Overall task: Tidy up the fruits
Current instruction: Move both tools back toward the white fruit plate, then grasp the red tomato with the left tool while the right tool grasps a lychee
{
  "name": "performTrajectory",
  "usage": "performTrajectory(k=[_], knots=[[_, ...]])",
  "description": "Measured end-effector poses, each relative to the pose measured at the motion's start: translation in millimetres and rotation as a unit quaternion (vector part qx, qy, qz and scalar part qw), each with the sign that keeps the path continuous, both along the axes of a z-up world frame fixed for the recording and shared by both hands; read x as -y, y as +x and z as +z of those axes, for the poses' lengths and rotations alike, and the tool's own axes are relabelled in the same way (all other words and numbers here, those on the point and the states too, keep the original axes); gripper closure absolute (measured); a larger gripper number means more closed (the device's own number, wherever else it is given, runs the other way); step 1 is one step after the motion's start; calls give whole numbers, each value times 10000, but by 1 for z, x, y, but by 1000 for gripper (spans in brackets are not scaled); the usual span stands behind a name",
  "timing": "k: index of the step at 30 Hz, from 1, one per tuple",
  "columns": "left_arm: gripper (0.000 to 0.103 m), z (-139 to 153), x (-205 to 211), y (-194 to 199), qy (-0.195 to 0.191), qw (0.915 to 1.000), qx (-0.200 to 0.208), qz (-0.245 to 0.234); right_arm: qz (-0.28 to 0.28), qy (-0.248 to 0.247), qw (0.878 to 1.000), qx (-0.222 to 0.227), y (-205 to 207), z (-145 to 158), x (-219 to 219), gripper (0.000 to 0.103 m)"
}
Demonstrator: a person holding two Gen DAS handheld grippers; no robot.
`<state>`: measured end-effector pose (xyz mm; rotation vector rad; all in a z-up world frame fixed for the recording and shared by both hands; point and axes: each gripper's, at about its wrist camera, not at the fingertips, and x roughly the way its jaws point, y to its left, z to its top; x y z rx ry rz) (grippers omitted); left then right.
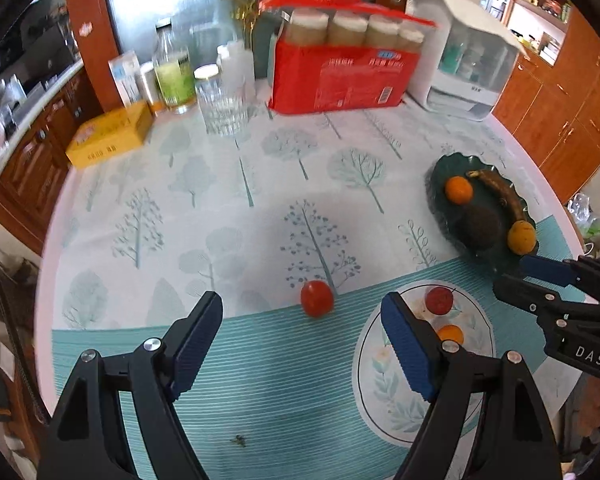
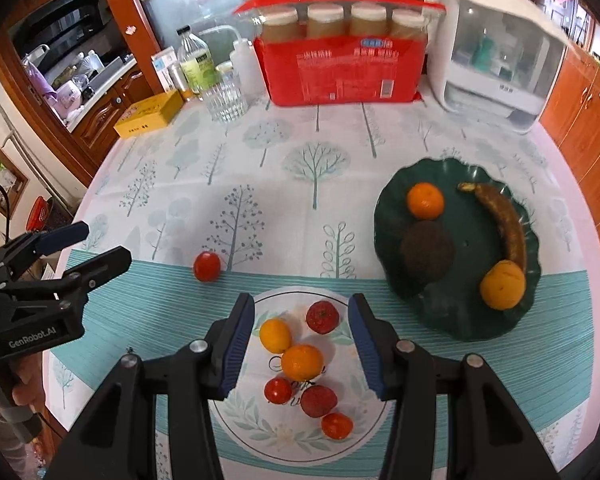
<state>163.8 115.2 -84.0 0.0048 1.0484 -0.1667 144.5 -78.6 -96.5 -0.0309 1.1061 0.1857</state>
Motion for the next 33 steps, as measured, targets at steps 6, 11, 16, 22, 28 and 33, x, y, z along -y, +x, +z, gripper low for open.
performTrajectory(k=[6, 11, 16, 22, 28, 33], knots=[[23, -38, 0, 16, -21, 9996, -257, 145, -179, 186, 9991, -328, 15, -35, 8, 54], [23, -70, 0, 31, -151, 9982, -489, 308, -276, 312, 9973, -599, 25, -66, 12, 54], [23, -93, 3, 40, -271, 9969, -603, 430, -261, 367, 9961, -754, 32, -87, 13, 54], [23, -108, 4, 47, -299, 9958, -670, 551, -208, 326, 9956, -853, 38, -102, 12, 58], [28, -114, 6, 50, -272, 9955, -683, 591, -190, 271, 9950, -938, 39, -112, 12, 67], [42, -115, 11, 51, -185, 9961, -682, 533, -179, 216, 9957, -886, 39, -113, 10, 69]])
